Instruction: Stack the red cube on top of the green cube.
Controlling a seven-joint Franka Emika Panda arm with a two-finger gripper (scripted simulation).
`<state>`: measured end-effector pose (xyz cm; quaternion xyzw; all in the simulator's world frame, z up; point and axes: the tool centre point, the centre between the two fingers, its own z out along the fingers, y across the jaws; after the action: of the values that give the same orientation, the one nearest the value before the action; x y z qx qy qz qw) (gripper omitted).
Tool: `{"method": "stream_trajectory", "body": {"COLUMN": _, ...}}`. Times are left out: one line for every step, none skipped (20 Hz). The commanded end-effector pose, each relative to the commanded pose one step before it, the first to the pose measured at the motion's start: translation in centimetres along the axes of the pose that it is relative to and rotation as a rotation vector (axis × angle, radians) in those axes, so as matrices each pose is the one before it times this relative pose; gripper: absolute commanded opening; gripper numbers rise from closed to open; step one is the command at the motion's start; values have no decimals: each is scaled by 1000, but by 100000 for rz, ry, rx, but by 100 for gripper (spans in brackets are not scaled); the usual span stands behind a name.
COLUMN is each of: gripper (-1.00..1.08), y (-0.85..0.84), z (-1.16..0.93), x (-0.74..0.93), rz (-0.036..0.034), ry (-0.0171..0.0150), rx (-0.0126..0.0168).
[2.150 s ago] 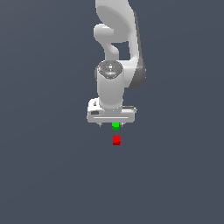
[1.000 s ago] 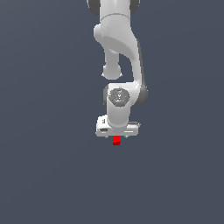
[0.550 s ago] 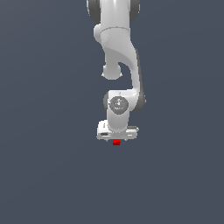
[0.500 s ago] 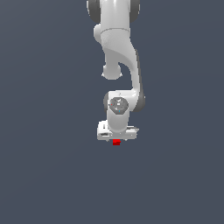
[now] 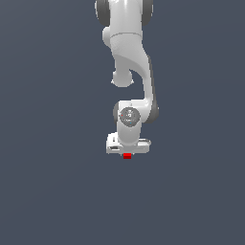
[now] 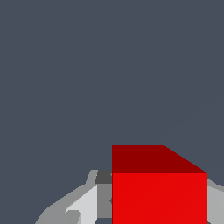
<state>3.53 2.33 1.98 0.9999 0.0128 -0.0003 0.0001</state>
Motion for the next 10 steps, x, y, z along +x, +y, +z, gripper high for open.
{"method": "stream_trajectory", "body": {"gripper": -100, "y": -43, "z": 7, "x": 15, "rz": -56, "ry": 35, "rx": 23}}
{"method": "stream_trajectory", "body": {"gripper": -100, "y": 0, "z": 0, "x": 0, "rz": 0, "ry": 0, "rx": 0}}
{"method": "stream_trajectory", "body": {"gripper": -100, "y": 0, "z": 0, "x": 0, "rz": 0, "ry": 0, "rx": 0}}
{"method": "stream_trajectory", "body": {"gripper": -100, "y": 4, "z": -4, "x": 0, "rz": 0, "ry": 0, "rx": 0}}
{"method": "stream_trajectory", "body": {"gripper": -100, "y": 0, "z": -29, "x": -2, "rz": 0, "ry": 0, "rx": 0}}
{"method": "stream_trajectory", "body": {"gripper": -100, "y": 0, "z": -87, "x": -6, "rz": 0, "ry": 0, "rx": 0}}
{"method": "stream_trajectory", "body": {"gripper": -100, "y": 0, "z": -147, "x": -9, "rz": 0, "ry": 0, "rx": 0}}
{"method": "stream_trajectory", "body": {"gripper": -100, "y": 0, "z": -208, "x": -12, "rz": 0, "ry": 0, "rx": 0}}
{"method": "stream_trajectory", "body": {"gripper": -100, "y": 0, "z": -271, "x": -13, "rz": 0, "ry": 0, "rx": 0}}
{"method": "stream_trajectory", "body": {"gripper": -100, "y": 0, "z": -336, "x": -14, "rz": 0, "ry": 0, "rx": 0}}
